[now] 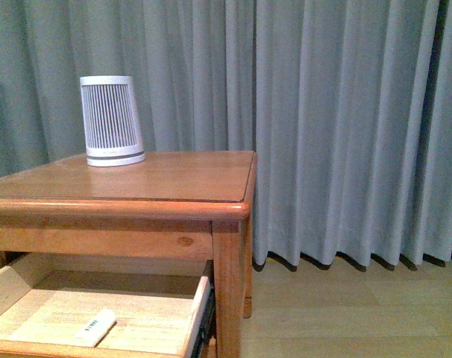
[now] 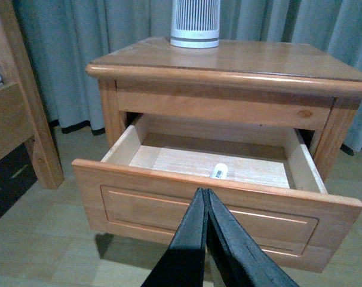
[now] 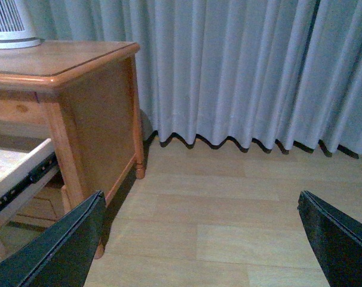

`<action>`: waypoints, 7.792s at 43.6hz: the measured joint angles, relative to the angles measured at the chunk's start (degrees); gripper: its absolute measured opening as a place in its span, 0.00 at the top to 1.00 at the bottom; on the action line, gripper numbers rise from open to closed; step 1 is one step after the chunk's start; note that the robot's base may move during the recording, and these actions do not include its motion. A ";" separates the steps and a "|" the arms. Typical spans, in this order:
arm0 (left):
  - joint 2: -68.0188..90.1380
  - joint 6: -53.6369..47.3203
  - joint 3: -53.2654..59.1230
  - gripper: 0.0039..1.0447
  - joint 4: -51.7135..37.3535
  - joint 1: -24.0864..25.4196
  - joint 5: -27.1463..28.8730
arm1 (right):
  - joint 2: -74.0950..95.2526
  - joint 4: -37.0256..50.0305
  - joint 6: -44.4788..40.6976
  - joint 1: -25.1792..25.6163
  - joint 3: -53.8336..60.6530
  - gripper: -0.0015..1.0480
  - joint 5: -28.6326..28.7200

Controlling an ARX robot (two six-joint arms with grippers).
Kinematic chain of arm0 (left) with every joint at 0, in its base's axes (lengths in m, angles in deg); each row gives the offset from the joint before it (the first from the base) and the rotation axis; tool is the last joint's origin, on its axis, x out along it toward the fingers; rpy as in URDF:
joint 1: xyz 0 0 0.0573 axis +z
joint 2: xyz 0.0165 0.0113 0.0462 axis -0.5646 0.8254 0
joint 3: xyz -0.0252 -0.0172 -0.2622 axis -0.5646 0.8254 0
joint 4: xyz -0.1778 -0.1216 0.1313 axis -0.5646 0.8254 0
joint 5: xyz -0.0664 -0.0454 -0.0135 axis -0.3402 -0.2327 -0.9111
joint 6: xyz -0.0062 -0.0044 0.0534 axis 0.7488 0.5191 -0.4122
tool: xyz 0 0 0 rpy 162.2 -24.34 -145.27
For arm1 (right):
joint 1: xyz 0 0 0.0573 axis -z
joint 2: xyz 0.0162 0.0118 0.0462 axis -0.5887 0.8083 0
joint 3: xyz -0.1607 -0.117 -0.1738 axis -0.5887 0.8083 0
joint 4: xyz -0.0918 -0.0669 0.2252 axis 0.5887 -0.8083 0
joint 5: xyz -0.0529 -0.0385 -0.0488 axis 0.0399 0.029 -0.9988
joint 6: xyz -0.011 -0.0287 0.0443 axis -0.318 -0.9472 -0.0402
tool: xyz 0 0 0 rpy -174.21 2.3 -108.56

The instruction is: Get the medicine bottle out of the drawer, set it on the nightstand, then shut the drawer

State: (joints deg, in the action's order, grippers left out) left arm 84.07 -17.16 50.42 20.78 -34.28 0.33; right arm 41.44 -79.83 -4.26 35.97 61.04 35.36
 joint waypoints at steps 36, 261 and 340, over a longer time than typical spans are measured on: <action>-0.50 -0.17 0.55 0.06 0.00 -0.02 -0.02 | -0.04 -0.04 0.07 0.00 0.00 0.07 -0.13; -0.50 -0.22 0.57 0.06 0.09 -0.09 0.02 | 106.55 -9.53 15.52 -9.38 -84.87 0.74 -21.73; -0.50 -0.22 0.57 0.06 0.07 -0.09 0.02 | 74.12 10.56 29.92 -24.96 -17.00 0.07 -21.20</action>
State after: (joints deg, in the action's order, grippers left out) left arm 83.57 -17.38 50.99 20.85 -34.36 0.36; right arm 115.55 -69.28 25.67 11.01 44.04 14.15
